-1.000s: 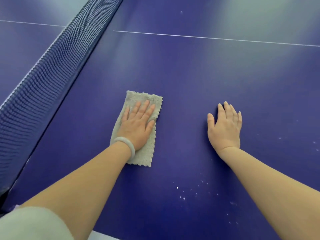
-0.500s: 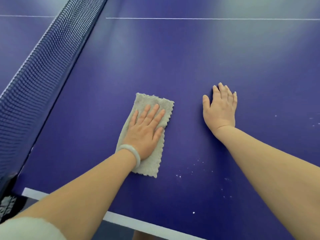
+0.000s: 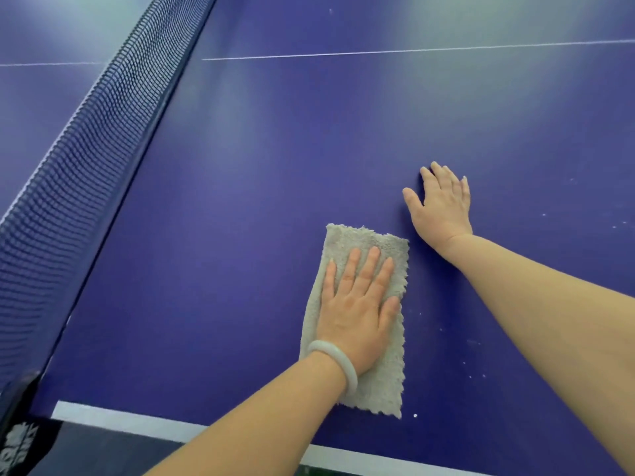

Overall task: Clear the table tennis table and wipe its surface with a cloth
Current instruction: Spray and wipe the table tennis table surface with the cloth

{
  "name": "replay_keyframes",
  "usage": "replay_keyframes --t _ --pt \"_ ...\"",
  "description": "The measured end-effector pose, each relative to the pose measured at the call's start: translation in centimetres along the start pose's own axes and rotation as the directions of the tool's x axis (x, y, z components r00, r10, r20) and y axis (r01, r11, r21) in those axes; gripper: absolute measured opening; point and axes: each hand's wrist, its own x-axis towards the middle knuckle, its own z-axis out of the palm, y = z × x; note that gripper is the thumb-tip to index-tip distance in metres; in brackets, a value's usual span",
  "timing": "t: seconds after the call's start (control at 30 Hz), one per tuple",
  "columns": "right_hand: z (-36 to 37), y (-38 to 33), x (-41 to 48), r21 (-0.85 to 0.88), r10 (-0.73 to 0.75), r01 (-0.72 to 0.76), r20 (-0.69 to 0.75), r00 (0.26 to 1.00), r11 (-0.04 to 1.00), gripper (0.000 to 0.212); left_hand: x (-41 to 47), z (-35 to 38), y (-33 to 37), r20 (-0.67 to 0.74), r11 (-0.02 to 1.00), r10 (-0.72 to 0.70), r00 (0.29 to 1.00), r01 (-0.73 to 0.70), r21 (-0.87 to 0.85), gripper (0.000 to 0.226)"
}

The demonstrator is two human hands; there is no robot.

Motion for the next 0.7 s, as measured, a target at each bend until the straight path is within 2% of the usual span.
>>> replay_keyframes --t 0.07,0.13,0.2,0.27,0.33,0.4,0.53,0.6,0.7 --pt "-0.7 -0.5 -0.7 0.008 0.034 -0.034 0.027 0.999 0.999 0.058 -0.7 -1.3 -0.6 -0.025 0.968 0.051 0.998 -0.055 -0.244 0.064" --pt "-0.8 -1.8 -3.0 -0.021 0.021 -0.023 -0.052 0.998 1.0 0.053 -1.5 -2.5 -3.0 -0.174 0.941 0.001 0.985 -0.061 -0.334 0.058" --pt "-0.2 -4.3 -7.1 -0.016 -0.083 0.081 -0.157 0.984 0.997 0.048 -2.7 -2.8 -6.5 -0.302 0.963 -0.132 0.944 0.05 -0.266 0.055" --pt "1.4 -7.3 -12.5 -0.007 -0.182 0.184 -0.163 0.97 0.983 0.053 -4.3 -2.6 -9.6 -0.276 0.969 -0.241 0.93 0.214 -0.127 0.062" --pt "3.8 -9.9 -17.0 -0.067 -0.223 0.215 -0.133 0.966 0.974 0.06 -5.7 -1.7 -11.1 -0.205 0.952 -0.283 0.937 0.3 0.057 0.067" --pt "6.2 -11.5 -19.2 -0.141 -0.212 0.198 -0.098 0.972 0.97 0.061 -6.1 -1.0 -11.1 -0.157 0.938 -0.292 0.943 0.315 0.147 0.066" --pt "8.2 -12.2 -19.1 -0.235 -0.104 0.093 -0.036 0.994 0.968 0.061 -6.0 -0.4 -10.6 -0.175 0.921 -0.31 0.935 0.341 0.187 0.067" --pt "8.2 -12.2 -19.0 -0.232 -0.129 0.127 0.003 0.992 0.965 0.061 -6.0 -0.3 -10.6 -0.178 0.92 -0.311 0.934 0.343 0.191 0.067" --pt "7.1 -10.1 -18.5 -0.241 -0.251 0.259 0.063 0.966 0.935 0.06 -6.1 -0.5 -10.5 -0.171 0.916 -0.323 0.931 0.352 0.191 0.067"
